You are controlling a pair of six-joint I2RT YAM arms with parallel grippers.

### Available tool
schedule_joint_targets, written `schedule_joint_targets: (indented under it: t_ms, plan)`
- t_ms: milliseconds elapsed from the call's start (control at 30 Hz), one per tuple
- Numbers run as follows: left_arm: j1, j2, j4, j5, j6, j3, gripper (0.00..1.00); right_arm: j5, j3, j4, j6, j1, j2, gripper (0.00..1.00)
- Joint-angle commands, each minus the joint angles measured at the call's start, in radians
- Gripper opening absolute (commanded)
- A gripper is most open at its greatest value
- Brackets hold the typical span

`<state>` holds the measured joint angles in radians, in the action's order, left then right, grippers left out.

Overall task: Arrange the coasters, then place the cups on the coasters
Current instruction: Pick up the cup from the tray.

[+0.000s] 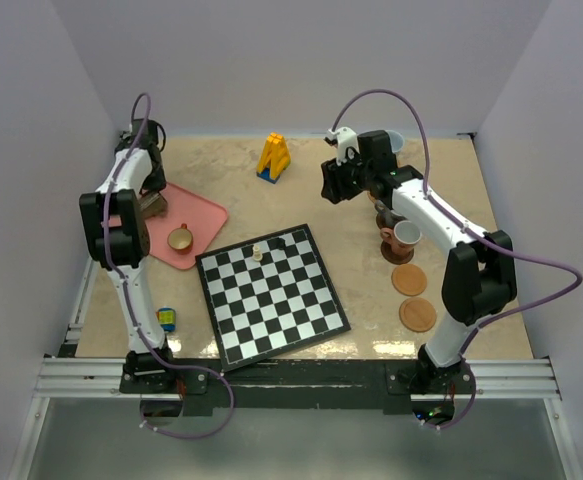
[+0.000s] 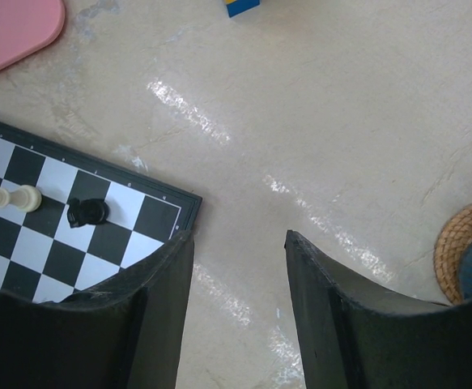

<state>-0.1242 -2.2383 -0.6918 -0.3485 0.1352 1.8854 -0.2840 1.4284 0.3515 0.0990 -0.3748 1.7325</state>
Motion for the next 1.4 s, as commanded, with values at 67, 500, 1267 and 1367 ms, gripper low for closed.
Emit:
schedule_joint_targets:
  t_ms: [67,500,1267,1367]
  plan:
    - [0.012,0.167,0.058,0.008,-0.043,-0.104,0.45,-0.043,0.027,0.004,0.021,-0.004,0.019,0.52]
    - [0.012,0.218,0.0,0.045,-0.034,-0.134,0.46,-0.029,-0.025,-0.023,0.013,-0.004,-0.019,0.52]
    - [0.02,0.046,-0.163,-0.093,-0.003,0.026,0.42,-0.032,-0.095,-0.054,0.028,-0.004,-0.034,0.52]
    - [0.02,0.052,-0.166,-0.089,0.003,0.018,0.35,-0.035,-0.106,-0.054,0.027,-0.004,-0.034,0.52]
